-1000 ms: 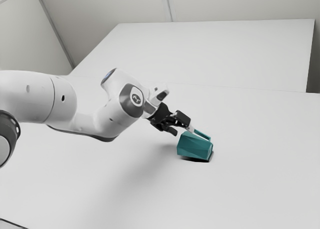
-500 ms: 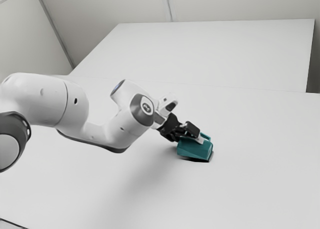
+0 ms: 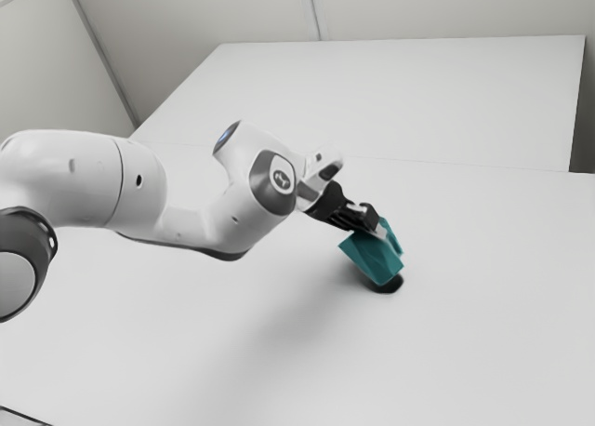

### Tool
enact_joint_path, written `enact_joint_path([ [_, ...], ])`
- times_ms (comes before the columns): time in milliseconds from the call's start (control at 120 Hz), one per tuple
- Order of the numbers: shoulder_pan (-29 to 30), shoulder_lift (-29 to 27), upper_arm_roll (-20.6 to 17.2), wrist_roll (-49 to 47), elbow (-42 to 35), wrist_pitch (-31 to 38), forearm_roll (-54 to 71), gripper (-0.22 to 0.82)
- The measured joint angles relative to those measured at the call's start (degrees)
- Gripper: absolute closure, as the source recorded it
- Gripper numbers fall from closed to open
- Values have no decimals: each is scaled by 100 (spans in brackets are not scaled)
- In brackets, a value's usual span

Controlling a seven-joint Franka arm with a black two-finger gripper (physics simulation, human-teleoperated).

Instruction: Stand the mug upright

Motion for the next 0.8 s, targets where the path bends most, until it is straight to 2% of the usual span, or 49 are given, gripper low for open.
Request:
enact_joint_path([
  [108, 3, 44, 2, 4, 120, -1, 239, 70],
  [325, 2, 39, 4, -70, 138, 17, 424, 75],
  [467, -8, -332, 149, -216, 124, -44, 937, 77],
  [675, 47, -1334, 575, -943, -536, -942, 2708, 78],
  [800, 146, -1523, 660, -1604, -665, -1783, 3611, 78],
])
